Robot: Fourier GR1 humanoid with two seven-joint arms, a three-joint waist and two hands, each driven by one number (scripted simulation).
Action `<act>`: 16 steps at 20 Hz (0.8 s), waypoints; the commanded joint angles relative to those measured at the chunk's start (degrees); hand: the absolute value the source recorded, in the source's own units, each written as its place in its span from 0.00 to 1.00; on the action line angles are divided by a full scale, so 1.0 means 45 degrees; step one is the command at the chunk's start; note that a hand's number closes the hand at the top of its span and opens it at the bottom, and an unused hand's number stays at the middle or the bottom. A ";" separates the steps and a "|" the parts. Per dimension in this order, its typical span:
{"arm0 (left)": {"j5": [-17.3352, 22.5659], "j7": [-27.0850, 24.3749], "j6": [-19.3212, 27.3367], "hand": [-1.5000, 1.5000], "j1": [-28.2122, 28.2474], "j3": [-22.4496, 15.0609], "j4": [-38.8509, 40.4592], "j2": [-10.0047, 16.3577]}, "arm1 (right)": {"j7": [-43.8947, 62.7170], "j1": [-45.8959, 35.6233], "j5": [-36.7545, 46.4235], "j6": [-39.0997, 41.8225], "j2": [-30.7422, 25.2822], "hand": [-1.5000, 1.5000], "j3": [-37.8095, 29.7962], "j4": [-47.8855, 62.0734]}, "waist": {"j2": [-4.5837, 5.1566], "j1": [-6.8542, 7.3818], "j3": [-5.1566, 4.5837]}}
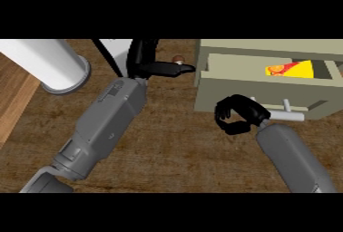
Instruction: Pick up the cup, place it into the drawer and close the drawer
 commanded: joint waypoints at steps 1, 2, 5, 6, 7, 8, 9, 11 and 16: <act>0.0038 0.0322 -0.0667 0.00 0.0691 -0.0022 -0.0704 0.0752 | -0.1317 -0.1742 -0.0066 -0.0734 0.0242 1.00 -0.0956 0.2668 | 0.0078 0.0360 0.0036; 0.0125 0.0315 -0.0439 0.00 0.1040 -0.0011 -0.0826 0.0446 | -0.2018 -0.1706 -0.0175 -0.0970 -0.0036 1.00 -0.1259 0.3140 | 0.0086 0.0343 0.0043; 0.0272 0.0629 -0.1101 0.00 0.1294 0.0046 -0.1404 0.1128 | -0.1953 -0.2742 -0.0457 -0.1619 -0.0253 1.00 -0.2186 0.3995 | 0.0138 0.0772 0.0051; 0.0325 0.0676 -0.1173 0.00 0.1362 0.0106 -0.1574 0.1271 | -0.2304 -0.3008 -0.0552 -0.1638 -0.0353 1.00 -0.2375 0.4343 | 0.0160 0.0789 0.0054; 0.0231 0.0520 -0.0932 0.00 0.1546 -0.0034 -0.1656 0.0935 | -0.2250 -0.3447 -0.0629 -0.1758 -0.0547 1.00 -0.2665 0.4646 | 0.0200 0.0873 0.0059; 0.0256 0.0582 -0.1180 0.00 0.1628 0.0063 -0.1678 0.1343 | -0.2284 -0.3973 -0.0835 -0.1668 -0.0649 1.00 -0.2971 0.4889 | 0.0217 0.0795 0.0050; 0.0230 0.0899 -0.1174 0.00 0.1540 -0.0107 -0.1943 0.1249 | -0.2274 -0.4261 -0.0905 -0.1622 -0.0821 1.00 -0.3144 0.5187 | 0.0213 0.0978 0.0061; 0.0180 0.0659 -0.1543 0.00 0.1981 -0.0197 -0.2035 0.1390 | -0.1914 -0.4442 -0.0983 -0.1882 -0.1187 1.00 -0.3455 0.5490 | 0.0325 0.1240 0.0060; 0.0285 0.0959 -0.1929 0.00 0.2048 -0.0073 -0.2296 0.1989 | -0.1761 -0.4881 -0.1474 -0.1385 -0.1734 1.00 -0.3917 0.5479 | 0.0400 0.1491 0.0057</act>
